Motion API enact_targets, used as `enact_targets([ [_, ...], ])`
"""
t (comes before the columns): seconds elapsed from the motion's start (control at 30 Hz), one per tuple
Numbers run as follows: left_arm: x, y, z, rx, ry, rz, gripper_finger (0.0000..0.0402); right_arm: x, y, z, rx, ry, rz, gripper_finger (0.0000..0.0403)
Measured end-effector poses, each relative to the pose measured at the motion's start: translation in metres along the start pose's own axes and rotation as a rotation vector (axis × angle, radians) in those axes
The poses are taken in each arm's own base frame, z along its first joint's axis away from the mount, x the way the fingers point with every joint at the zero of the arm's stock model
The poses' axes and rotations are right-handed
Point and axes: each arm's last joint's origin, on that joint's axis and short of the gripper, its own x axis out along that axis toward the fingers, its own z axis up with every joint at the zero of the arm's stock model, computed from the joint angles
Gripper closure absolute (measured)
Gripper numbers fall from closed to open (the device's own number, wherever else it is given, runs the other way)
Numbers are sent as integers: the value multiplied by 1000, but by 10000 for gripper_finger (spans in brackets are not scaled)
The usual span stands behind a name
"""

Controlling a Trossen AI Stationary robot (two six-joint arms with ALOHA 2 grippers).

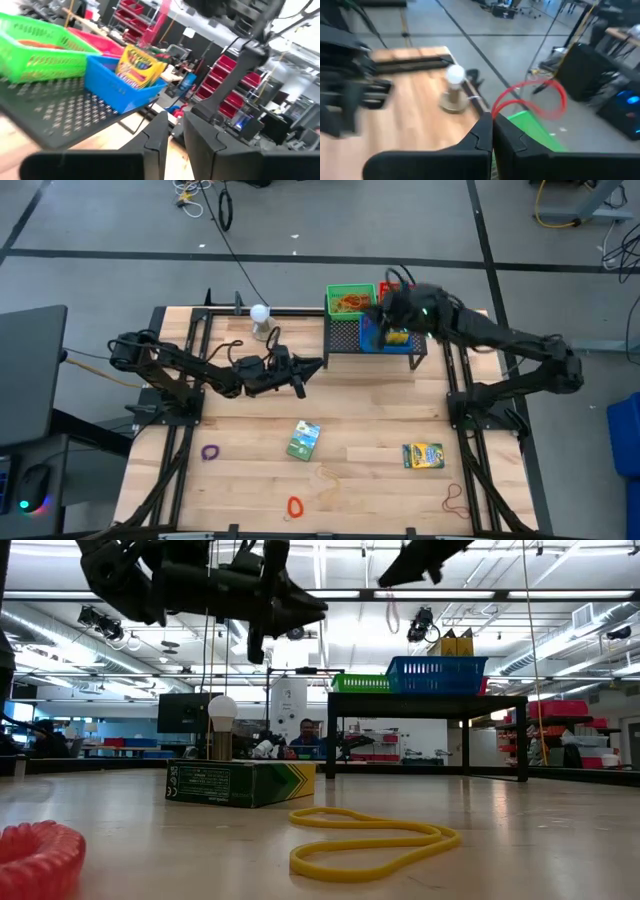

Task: Pick & Place Office Desk Supplies
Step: Put the red rubber band into the green bin

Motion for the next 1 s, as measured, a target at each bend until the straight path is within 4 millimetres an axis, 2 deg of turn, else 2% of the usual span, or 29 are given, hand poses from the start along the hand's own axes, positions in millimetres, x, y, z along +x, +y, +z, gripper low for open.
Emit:
enact_targets([
  [0.2,-4,6,-5,-11,15,38,347,54,-39,3,-191,100,-95,398],
  [0.33,-4,6,-6,-14,20,46,348,87,-56,-9,-323,196,-113,398],
  [0.5,-4,6,-6,-14,20,46,348,114,-70,-31,-414,298,-105,398],
  [0.7,-4,6,-6,-17,20,47,348,134,-76,-50,-420,368,-90,398],
  [0.77,-4,6,-6,-19,20,47,348,137,-75,-53,-372,374,-85,392],
  [1.0,-4,7,-7,-23,27,50,348,139,-74,-57,-207,392,-97,315],
])
